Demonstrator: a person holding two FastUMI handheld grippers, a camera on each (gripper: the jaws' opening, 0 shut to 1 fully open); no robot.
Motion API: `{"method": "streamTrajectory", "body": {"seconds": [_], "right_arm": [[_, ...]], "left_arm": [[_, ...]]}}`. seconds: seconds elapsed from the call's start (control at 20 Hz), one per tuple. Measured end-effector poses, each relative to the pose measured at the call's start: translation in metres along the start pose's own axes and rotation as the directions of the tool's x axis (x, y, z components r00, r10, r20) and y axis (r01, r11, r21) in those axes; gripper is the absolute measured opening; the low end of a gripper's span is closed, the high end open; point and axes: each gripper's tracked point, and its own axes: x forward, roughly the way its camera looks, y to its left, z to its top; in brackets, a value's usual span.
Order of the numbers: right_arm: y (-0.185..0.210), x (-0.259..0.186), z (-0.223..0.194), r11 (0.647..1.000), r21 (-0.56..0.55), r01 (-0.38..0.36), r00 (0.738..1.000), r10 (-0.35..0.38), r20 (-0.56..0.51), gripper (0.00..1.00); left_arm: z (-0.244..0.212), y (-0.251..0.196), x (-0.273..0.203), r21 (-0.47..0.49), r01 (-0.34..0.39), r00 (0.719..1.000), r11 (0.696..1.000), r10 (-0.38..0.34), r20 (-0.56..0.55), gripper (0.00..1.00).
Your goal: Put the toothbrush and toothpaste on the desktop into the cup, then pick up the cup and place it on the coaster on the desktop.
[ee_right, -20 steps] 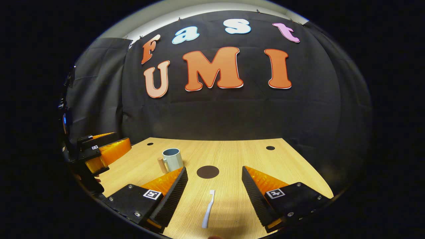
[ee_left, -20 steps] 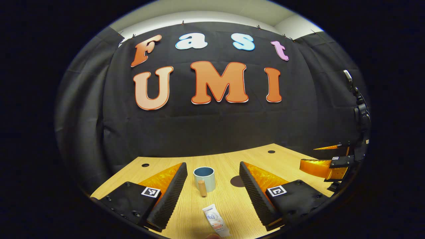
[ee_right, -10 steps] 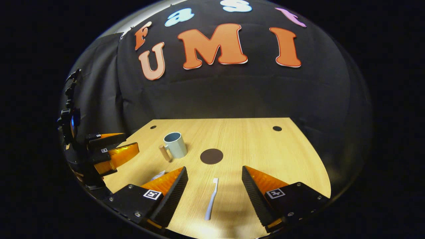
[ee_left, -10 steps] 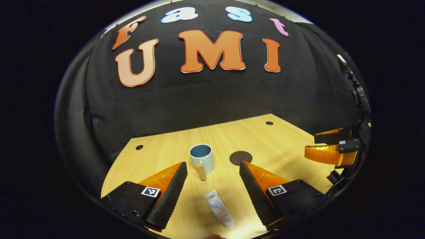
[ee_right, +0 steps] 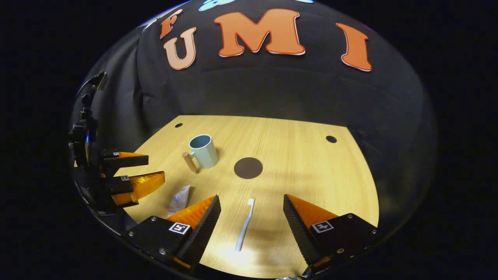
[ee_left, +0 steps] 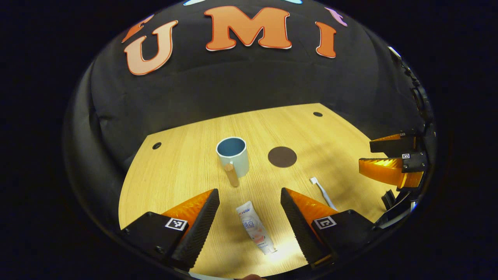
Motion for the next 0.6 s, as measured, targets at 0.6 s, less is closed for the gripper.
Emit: {"method": "streamTrajectory", "body": {"seconds": [0.6], "right_arm": [[0.006, 0.045, -0.039, 0.998, -0.055, -0.018, 0.976, 0.006, -0.219, 0.94]], "left_arm": [[-0.038, -0.01, -0.007, -0.204, 0.032, 0.936, 0.978, -0.101, -0.338, 1.0]]}}
